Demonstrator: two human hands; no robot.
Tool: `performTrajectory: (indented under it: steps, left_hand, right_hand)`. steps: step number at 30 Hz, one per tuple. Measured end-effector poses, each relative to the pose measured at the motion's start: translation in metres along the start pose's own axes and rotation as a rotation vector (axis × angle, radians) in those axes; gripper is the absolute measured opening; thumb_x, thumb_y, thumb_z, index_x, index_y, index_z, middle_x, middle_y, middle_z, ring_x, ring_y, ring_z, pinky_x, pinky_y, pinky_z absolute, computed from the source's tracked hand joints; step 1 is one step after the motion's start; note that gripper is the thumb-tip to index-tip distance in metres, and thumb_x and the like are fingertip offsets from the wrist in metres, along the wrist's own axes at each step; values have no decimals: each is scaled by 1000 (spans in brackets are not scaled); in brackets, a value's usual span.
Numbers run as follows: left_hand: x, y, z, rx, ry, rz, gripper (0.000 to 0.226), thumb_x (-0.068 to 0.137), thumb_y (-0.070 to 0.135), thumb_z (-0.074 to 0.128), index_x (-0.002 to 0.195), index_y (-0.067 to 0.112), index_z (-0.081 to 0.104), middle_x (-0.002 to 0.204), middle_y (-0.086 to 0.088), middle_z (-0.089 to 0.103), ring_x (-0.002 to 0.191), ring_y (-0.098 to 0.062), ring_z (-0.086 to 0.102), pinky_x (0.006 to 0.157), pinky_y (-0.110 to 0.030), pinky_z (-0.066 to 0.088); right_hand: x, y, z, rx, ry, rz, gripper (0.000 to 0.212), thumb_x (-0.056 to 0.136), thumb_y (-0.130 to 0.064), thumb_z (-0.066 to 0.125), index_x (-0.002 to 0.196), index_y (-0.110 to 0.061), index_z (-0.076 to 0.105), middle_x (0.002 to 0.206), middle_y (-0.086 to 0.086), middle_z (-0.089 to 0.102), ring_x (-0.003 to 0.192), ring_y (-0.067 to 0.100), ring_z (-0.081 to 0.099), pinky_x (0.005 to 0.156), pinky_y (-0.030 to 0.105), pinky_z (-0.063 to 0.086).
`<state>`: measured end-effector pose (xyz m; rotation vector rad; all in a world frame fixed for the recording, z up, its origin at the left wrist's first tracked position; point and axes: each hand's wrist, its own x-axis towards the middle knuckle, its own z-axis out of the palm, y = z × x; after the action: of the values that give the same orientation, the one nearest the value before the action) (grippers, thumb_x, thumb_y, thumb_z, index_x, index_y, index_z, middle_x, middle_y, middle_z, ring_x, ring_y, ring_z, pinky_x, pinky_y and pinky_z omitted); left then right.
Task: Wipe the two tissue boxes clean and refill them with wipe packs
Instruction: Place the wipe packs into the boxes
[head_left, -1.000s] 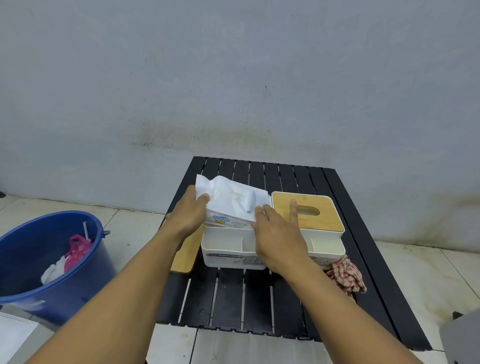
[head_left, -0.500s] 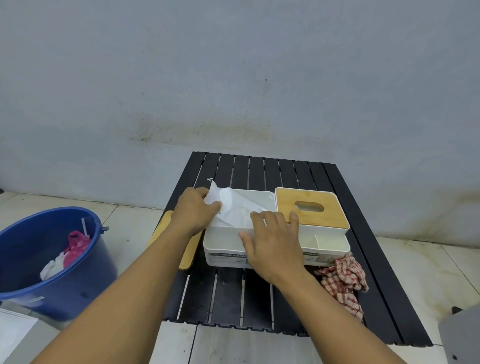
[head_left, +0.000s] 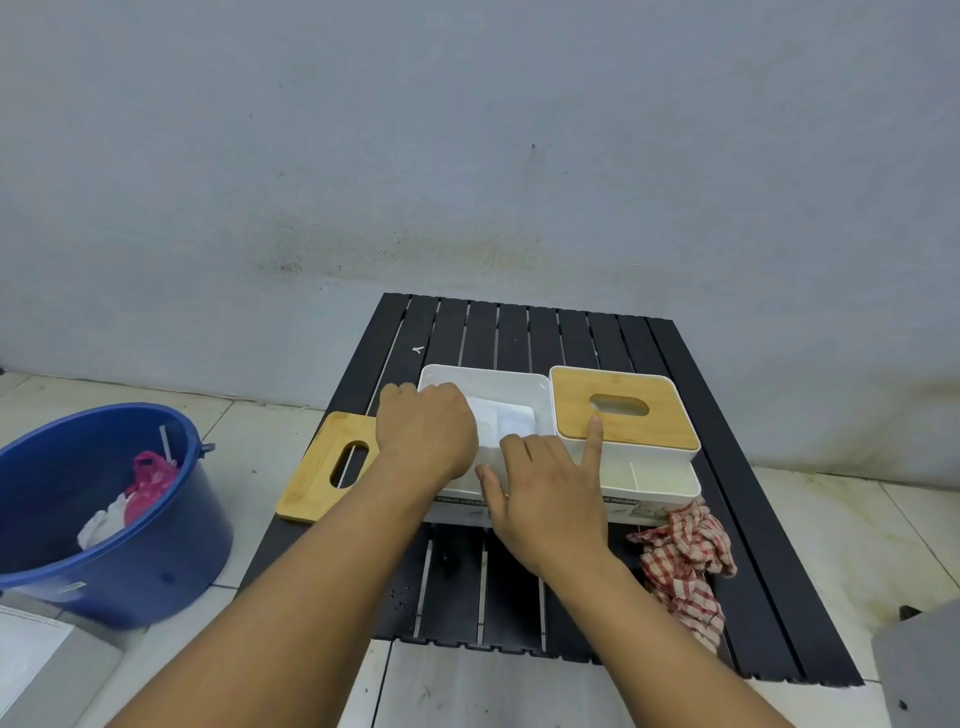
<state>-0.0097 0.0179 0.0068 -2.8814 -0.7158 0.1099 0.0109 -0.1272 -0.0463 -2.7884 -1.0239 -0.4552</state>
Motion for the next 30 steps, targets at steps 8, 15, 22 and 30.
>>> performTrajectory:
  steps: [8,15,22,30]
  left_hand:
    - [1,-2,1,94,-29,80,59,106,33,27,161,15,19,133,-10,66,135,-33,45,114,-53,21]
    - [11,-33,16,-563,307,-63,46,107,35,37,151,24,43,131,-5,68,121,-33,57,103,-51,36]
    - [7,-76,65,-538,-38,-481,81,96,72,36,160,23,22,158,-15,37,140,-44,39,111,-60,32]
    - [12,-68,84,-501,-287,-533,128,67,88,62,162,26,5,159,-18,27,144,-42,26,108,-66,39]
  right_hand:
    - [2,1,-1,-8,9,-27,36,99,-49,38,99,-22,62,86,-4,63,89,21,62,121,65,4]
    - [-1,5,2,42,21,-57,38,99,-47,35,105,-21,62,91,-4,62,94,22,60,123,59,11]
    - [-2,4,0,56,-1,-52,45,99,-49,27,111,-21,61,100,-3,64,100,23,59,123,58,12]
    - [-2,6,-1,55,-56,-48,48,99,-49,23,117,-22,59,105,-4,63,105,22,58,123,59,9]
